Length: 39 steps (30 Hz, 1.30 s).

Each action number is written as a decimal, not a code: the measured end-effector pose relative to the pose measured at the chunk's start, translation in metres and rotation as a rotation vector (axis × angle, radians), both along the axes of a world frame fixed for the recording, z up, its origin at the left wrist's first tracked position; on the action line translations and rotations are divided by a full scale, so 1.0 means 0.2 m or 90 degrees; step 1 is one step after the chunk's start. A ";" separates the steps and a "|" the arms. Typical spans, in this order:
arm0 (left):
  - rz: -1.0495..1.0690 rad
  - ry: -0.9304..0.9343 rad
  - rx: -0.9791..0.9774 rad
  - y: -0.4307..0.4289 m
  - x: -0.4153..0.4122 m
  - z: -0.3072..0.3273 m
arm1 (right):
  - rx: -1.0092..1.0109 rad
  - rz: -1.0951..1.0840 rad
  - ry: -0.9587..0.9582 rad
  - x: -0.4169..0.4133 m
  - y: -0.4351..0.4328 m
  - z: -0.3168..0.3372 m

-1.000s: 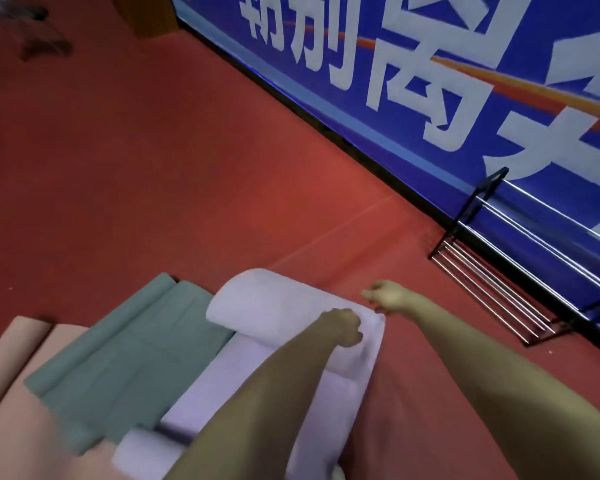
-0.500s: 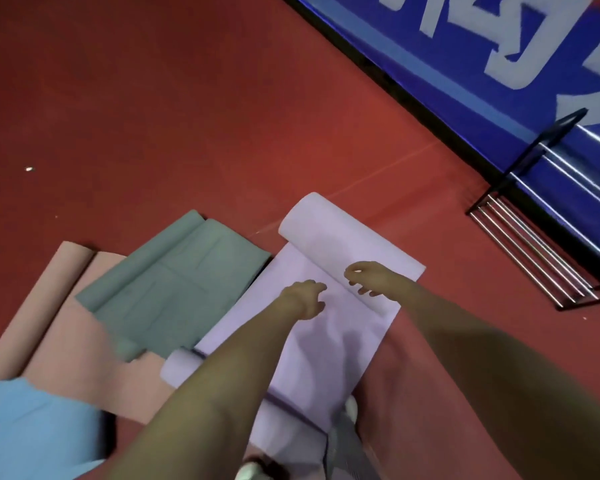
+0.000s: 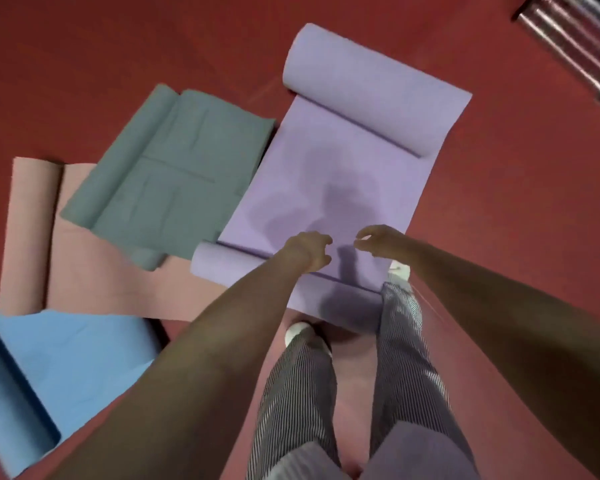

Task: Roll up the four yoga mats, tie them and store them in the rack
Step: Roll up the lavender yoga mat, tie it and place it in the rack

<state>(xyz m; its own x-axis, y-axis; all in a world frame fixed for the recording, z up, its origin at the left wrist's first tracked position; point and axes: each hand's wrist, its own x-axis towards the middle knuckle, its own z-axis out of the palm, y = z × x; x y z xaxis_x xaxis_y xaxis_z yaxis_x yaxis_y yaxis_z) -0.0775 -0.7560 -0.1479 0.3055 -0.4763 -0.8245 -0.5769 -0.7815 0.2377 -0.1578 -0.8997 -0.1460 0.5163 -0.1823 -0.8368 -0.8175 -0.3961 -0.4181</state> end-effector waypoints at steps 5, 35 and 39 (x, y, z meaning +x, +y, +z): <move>-0.011 0.007 0.012 0.29 -0.11 -0.43 | -0.010 0.136 0.051 -0.13 0.33 -0.40; -0.101 -0.298 -0.035 0.60 -0.60 -1.86 | -0.391 0.176 0.028 -0.86 0.72 -1.95; -0.002 -0.387 -0.150 0.45 -0.84 -1.86 | -0.472 0.250 0.010 -0.98 0.43 -1.82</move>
<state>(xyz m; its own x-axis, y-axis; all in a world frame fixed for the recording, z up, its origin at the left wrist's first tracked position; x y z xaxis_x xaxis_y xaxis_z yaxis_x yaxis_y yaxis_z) -0.2459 -0.6650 -0.5199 0.6829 -0.6252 -0.3779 -0.6651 -0.7461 0.0326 -0.3535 -0.8146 -0.5097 0.6461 -0.4980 -0.5784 -0.5664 -0.8208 0.0739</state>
